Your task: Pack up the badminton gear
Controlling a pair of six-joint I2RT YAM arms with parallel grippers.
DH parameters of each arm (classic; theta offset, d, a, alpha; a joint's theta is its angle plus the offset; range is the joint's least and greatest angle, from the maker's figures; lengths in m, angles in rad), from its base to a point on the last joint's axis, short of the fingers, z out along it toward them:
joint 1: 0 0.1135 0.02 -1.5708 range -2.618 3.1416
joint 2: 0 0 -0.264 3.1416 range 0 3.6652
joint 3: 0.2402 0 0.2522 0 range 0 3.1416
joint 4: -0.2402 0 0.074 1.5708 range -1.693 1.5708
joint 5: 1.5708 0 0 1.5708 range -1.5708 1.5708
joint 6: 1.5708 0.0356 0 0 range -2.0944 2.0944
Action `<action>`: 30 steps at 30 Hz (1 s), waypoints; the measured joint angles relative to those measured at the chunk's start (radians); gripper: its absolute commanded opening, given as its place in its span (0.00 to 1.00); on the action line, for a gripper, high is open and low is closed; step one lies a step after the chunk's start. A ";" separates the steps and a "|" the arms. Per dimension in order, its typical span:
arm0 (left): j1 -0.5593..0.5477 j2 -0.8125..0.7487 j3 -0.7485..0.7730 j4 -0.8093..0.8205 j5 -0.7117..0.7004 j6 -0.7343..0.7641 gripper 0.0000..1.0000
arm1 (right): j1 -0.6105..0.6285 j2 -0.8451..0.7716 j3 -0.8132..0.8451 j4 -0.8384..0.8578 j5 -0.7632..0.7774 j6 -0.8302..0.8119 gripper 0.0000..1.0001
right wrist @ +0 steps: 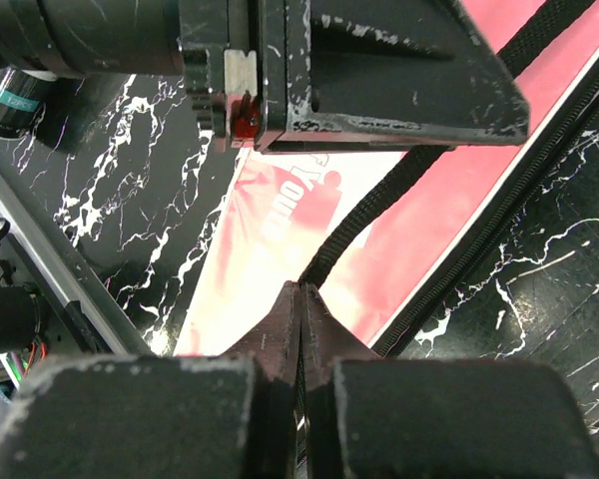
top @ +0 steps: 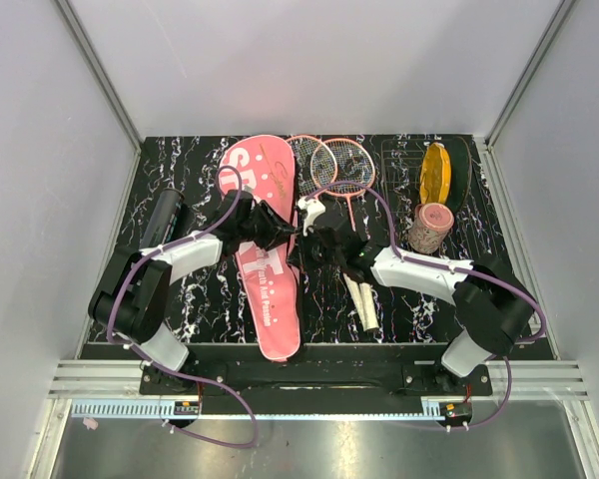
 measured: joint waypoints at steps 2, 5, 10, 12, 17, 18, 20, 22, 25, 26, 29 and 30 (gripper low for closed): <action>0.000 0.000 -0.003 0.034 0.015 0.001 0.40 | 0.000 0.000 0.000 0.000 -0.011 -0.003 0.00; -0.002 0.000 -0.013 0.083 0.038 0.002 0.38 | 0.000 0.000 0.000 0.001 -0.025 -0.011 0.00; -0.002 0.002 -0.024 0.129 0.079 0.010 0.00 | -0.002 0.000 0.000 0.000 -0.043 -0.022 0.00; -0.002 0.004 -0.024 0.136 0.089 0.013 0.00 | -0.004 0.000 0.002 -0.001 -0.047 -0.026 0.01; -0.002 0.004 -0.026 0.138 0.091 0.031 0.00 | -0.006 -0.003 0.007 -0.014 -0.066 -0.027 0.44; -0.002 0.004 -0.026 0.131 0.085 0.039 0.00 | -0.006 -0.006 0.007 -0.022 -0.068 -0.027 0.50; -0.001 -0.002 -0.021 0.094 0.065 0.065 0.00 | -0.008 -0.021 0.007 -0.041 -0.069 -0.021 0.66; 0.000 -0.012 -0.005 0.027 0.035 0.092 0.00 | -0.014 -0.048 0.003 -0.047 -0.068 -0.013 0.70; 0.002 -0.034 0.037 -0.072 -0.008 0.136 0.00 | -0.036 -0.111 -0.021 -0.046 -0.067 0.014 0.71; 0.003 -0.042 0.053 -0.098 -0.018 0.149 0.00 | -0.051 -0.134 -0.032 -0.045 -0.066 0.031 0.68; 0.003 -0.075 0.078 -0.140 -0.040 0.176 0.00 | -0.112 -0.170 -0.066 -0.027 -0.067 0.089 0.63; 0.003 -0.089 0.080 -0.149 -0.047 0.184 0.00 | -0.140 -0.172 -0.081 -0.015 -0.070 0.116 0.63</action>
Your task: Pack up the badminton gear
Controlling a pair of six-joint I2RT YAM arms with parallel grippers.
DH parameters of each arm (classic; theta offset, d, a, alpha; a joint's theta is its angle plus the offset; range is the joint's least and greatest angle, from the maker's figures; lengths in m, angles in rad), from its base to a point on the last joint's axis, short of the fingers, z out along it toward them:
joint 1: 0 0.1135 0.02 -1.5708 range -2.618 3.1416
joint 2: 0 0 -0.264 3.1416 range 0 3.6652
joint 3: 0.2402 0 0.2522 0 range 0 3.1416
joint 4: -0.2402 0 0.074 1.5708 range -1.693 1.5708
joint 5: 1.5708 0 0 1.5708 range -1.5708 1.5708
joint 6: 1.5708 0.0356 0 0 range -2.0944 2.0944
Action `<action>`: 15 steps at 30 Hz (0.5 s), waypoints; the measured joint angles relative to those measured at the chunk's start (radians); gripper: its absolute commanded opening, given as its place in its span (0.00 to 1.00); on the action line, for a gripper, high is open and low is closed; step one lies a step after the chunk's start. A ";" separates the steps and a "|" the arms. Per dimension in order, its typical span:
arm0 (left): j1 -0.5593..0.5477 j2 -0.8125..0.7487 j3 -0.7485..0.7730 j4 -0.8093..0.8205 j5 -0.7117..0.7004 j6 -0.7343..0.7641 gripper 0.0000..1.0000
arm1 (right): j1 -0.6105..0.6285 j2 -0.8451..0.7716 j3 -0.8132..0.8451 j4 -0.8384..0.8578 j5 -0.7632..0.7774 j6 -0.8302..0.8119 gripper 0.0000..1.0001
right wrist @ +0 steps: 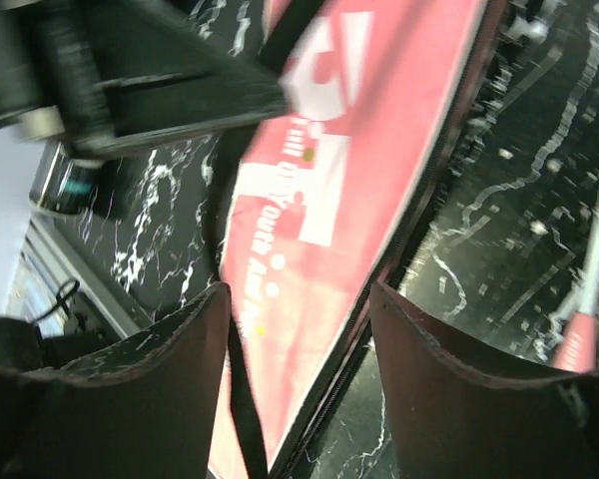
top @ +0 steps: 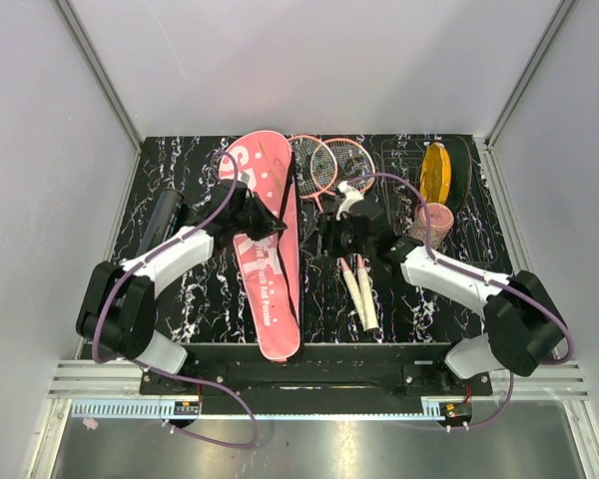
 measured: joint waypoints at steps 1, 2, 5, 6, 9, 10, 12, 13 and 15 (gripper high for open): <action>0.000 -0.013 0.003 -0.014 -0.008 0.006 0.00 | -0.026 0.003 -0.014 0.008 -0.005 0.026 0.62; 0.000 -0.024 0.004 -0.024 -0.013 0.010 0.00 | -0.046 0.010 -0.024 0.012 -0.010 0.048 0.62; 0.000 -0.050 0.006 -0.049 -0.021 0.018 0.00 | -0.110 0.072 -0.039 0.028 -0.059 0.116 0.62; 0.000 -0.055 0.008 -0.058 -0.023 0.021 0.00 | -0.123 0.095 -0.039 0.038 -0.076 0.128 0.61; 0.000 -0.066 0.023 -0.092 -0.029 0.029 0.00 | -0.161 0.190 -0.031 0.055 -0.140 0.163 0.47; 0.000 -0.071 0.027 -0.101 -0.029 0.030 0.00 | -0.168 0.227 -0.017 0.054 -0.160 0.166 0.43; 0.000 -0.081 0.037 -0.114 -0.031 0.033 0.00 | -0.174 0.298 0.014 0.055 -0.195 0.173 0.38; 0.000 -0.089 0.043 -0.123 -0.032 0.035 0.00 | -0.175 0.321 0.024 0.055 -0.208 0.177 0.35; 0.000 -0.102 0.053 -0.135 -0.033 0.036 0.00 | -0.176 0.354 0.035 0.055 -0.225 0.182 0.32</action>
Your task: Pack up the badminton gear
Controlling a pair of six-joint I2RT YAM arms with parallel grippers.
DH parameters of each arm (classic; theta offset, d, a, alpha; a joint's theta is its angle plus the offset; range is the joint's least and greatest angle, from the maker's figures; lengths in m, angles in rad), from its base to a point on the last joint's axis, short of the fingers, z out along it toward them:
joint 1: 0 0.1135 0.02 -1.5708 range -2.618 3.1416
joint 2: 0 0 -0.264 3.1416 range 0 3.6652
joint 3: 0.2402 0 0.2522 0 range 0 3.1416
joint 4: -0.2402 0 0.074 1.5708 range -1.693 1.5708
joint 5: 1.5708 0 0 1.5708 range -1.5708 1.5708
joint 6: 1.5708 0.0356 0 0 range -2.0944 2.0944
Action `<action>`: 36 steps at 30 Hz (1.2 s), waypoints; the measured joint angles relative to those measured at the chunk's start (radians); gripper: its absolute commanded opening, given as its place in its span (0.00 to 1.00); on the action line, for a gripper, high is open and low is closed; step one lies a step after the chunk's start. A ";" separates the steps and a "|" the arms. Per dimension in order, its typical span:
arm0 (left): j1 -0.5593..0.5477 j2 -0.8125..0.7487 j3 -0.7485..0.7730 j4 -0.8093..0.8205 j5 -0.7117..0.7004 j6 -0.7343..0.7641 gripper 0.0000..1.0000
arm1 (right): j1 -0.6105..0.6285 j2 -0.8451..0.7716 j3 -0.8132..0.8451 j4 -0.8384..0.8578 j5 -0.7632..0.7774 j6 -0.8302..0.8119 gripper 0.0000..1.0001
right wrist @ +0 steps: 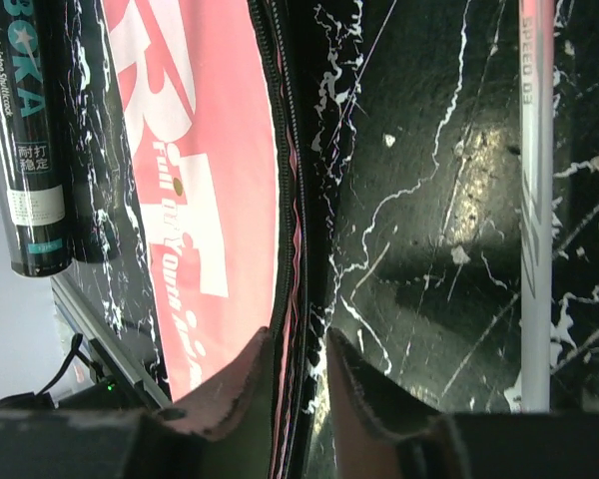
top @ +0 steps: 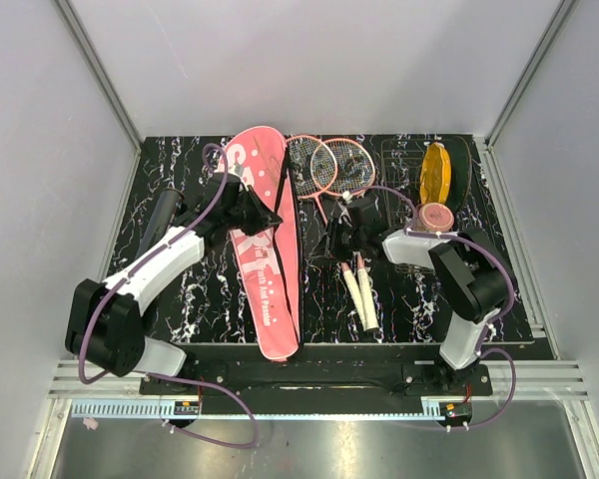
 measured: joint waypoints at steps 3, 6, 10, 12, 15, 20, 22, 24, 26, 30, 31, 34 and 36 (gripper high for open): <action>0.000 -0.024 0.010 -0.013 0.000 0.001 0.00 | 0.000 0.031 0.016 0.003 -0.024 0.002 0.29; 0.000 -0.031 0.017 -0.019 0.000 0.000 0.00 | 0.000 0.058 0.025 0.024 -0.051 0.002 0.29; 0.000 -0.031 0.018 -0.026 0.001 0.000 0.00 | 0.000 0.093 0.025 0.046 -0.086 0.002 0.29; 0.000 -0.031 0.018 -0.026 0.001 0.000 0.00 | 0.000 0.109 0.025 0.056 -0.095 0.002 0.29; 0.000 -0.032 0.018 -0.026 0.001 0.000 0.00 | 0.000 0.123 0.025 0.065 -0.114 0.003 0.29; 0.000 -0.033 0.018 -0.026 0.001 0.000 0.00 | 0.000 0.125 0.004 0.132 -0.146 0.027 0.30; 0.000 -0.034 0.018 -0.026 0.001 0.000 0.00 | 0.000 0.124 -0.021 0.169 -0.166 0.046 0.30; 0.000 -0.034 0.018 -0.026 0.001 0.000 0.00 | 0.002 0.124 -0.047 0.199 -0.185 0.067 0.30; 0.000 -0.034 0.018 -0.026 0.001 0.000 0.00 | 0.004 0.124 -0.064 0.219 -0.204 0.087 0.32; 0.000 -0.034 0.018 -0.026 0.001 0.000 0.00 | 0.021 0.124 -0.073 0.274 -0.236 0.119 0.29; 0.000 -0.034 0.018 -0.026 0.001 0.000 0.00 | 0.027 0.124 -0.074 0.286 -0.243 0.122 0.27; 0.000 -0.034 0.018 -0.026 0.001 0.000 0.00 | 0.043 0.125 -0.077 0.317 -0.248 0.132 0.27; 0.000 -0.034 0.018 -0.026 0.001 0.000 0.00 | 0.049 0.128 -0.079 0.328 -0.253 0.141 0.31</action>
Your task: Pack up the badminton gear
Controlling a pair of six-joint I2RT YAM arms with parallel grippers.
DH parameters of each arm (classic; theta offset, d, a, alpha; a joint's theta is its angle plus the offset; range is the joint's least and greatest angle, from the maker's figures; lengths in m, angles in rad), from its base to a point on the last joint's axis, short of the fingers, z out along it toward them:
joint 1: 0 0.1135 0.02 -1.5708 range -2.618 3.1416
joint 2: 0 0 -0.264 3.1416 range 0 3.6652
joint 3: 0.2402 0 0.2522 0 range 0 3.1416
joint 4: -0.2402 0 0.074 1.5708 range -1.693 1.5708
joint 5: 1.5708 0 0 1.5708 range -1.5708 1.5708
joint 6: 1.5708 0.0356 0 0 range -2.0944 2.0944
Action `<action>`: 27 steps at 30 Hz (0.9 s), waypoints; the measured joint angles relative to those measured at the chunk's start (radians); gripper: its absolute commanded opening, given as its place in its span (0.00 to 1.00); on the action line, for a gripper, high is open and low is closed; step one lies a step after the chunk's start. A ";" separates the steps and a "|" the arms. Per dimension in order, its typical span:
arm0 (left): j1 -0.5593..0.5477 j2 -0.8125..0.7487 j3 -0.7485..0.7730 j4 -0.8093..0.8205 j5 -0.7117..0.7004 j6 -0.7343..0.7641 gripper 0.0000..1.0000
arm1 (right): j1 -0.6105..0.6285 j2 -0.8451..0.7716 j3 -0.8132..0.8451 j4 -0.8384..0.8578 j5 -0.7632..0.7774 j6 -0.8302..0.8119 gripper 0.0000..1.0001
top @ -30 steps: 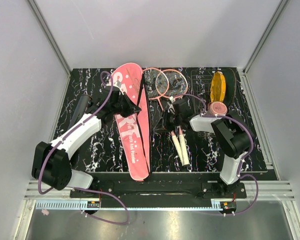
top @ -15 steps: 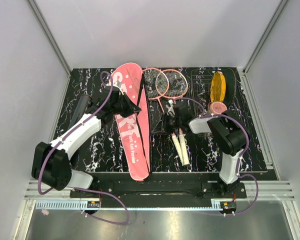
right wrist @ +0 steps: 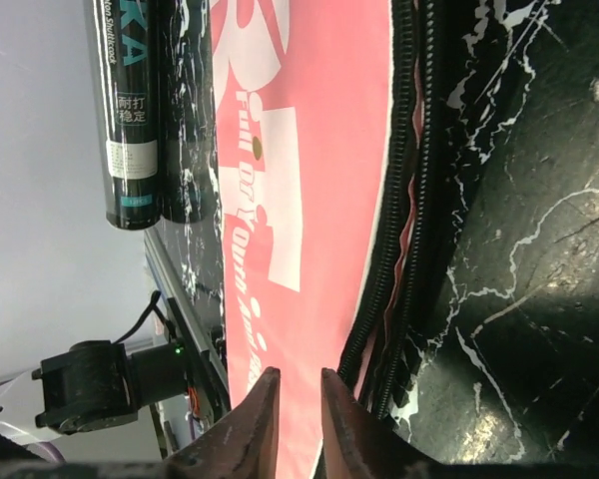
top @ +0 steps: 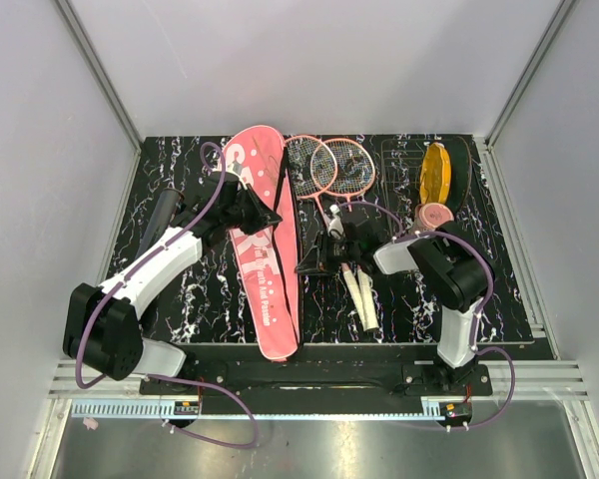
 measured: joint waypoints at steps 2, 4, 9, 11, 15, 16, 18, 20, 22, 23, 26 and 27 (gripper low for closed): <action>0.000 0.000 0.000 0.000 0.000 0.000 0.00 | 0.000 0.006 -0.003 0.010 0.000 0.004 0.31; 0.000 0.000 0.000 0.000 0.000 0.000 0.00 | 0.001 0.013 -0.003 0.002 0.006 0.000 0.34; 0.000 0.000 0.000 0.000 0.000 0.000 0.00 | 0.022 0.008 0.002 -0.082 0.054 -0.056 0.37; 0.000 0.000 0.000 0.000 0.000 0.000 0.00 | 0.037 -0.002 0.006 -0.102 0.063 -0.069 0.36; 0.000 0.000 0.000 0.000 0.001 0.000 0.00 | 0.053 0.000 0.006 -0.095 0.051 -0.070 0.34; 0.000 0.000 0.000 0.000 0.001 0.000 0.00 | 0.054 0.003 0.007 -0.089 0.048 -0.068 0.33; 0.000 0.000 0.000 0.000 0.000 0.000 0.00 | 0.054 0.014 0.007 -0.079 0.040 -0.057 0.33; 0.000 0.000 0.000 0.000 0.000 0.000 0.00 | 0.054 0.023 0.014 -0.075 0.035 -0.051 0.28; 0.000 0.000 0.000 0.000 0.000 -0.001 0.00 | 0.055 0.029 0.033 -0.088 0.043 -0.051 0.23; 0.000 0.000 -0.001 0.000 0.000 -0.001 0.00 | 0.055 0.033 0.045 -0.095 0.049 -0.053 0.13; -0.001 0.000 -0.005 0.000 0.000 0.000 0.00 | 0.055 0.039 0.090 -0.117 0.066 -0.057 0.00; -0.001 0.000 -0.008 0.000 0.000 0.001 0.00 | 0.054 0.039 0.101 -0.119 0.071 -0.058 0.00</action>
